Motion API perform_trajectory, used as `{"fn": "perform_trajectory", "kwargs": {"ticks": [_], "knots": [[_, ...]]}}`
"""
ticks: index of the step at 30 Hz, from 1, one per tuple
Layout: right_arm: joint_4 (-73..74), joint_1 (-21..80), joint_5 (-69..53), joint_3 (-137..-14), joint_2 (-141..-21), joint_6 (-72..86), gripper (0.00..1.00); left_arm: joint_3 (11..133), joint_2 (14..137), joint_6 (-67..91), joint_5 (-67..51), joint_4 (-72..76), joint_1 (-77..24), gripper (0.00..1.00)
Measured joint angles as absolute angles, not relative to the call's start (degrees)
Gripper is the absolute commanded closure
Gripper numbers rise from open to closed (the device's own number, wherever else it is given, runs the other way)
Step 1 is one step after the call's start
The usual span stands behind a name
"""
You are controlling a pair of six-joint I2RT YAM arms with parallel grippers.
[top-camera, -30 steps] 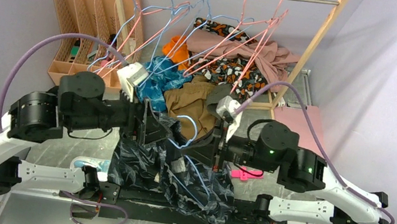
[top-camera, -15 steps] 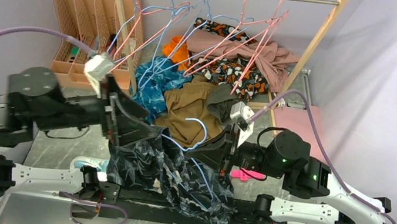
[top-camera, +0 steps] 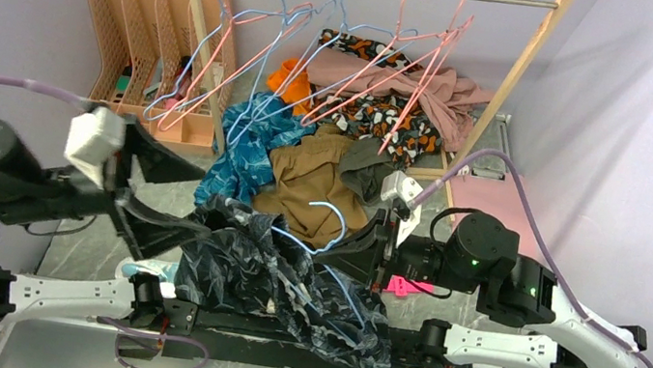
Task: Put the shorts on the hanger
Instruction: Hang the shorts on the hanger.
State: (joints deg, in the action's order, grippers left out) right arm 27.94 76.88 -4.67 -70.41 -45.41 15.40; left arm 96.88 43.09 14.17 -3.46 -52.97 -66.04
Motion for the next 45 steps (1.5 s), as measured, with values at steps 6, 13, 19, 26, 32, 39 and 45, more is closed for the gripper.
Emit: {"fn": "perform_trajectory", "kwargs": {"ticks": [6, 13, 19, 26, 32, 39, 45], "knots": [[33.0, 76.9, -7.9, -73.6, -47.1, 13.0, 1.0, 95.4, 49.6, 5.8, -10.6, -54.0, -66.0, 0.01], [35.4, 76.9, -11.4, -74.3, -47.4, 10.8, 1.0, 92.8, 56.0, 0.3, -17.8, -56.2, -66.0, 0.01], [35.5, 76.9, -14.4, -74.4, -48.3, 9.0, 1.0, 91.0, 60.1, -2.4, -22.5, -56.4, -66.0, 0.09], [35.5, 76.9, -16.2, -74.5, -49.8, 7.4, 1.0, 91.0, 63.4, -4.5, -28.0, -55.4, -66.0, 0.19], [35.5, 76.9, -16.3, -74.8, -49.7, 6.9, 1.0, 88.1, 64.1, -4.7, -31.0, -53.9, -66.0, 0.31], [35.4, 76.9, -16.3, -74.9, -49.9, 6.4, 1.0, 84.9, 63.7, -3.8, -31.8, -51.6, -66.0, 0.66], [35.2, 76.7, -15.5, -75.5, -50.6, 6.0, 1.0, 84.5, 62.2, -3.0, -33.9, -51.2, -66.3, 0.93]]}}
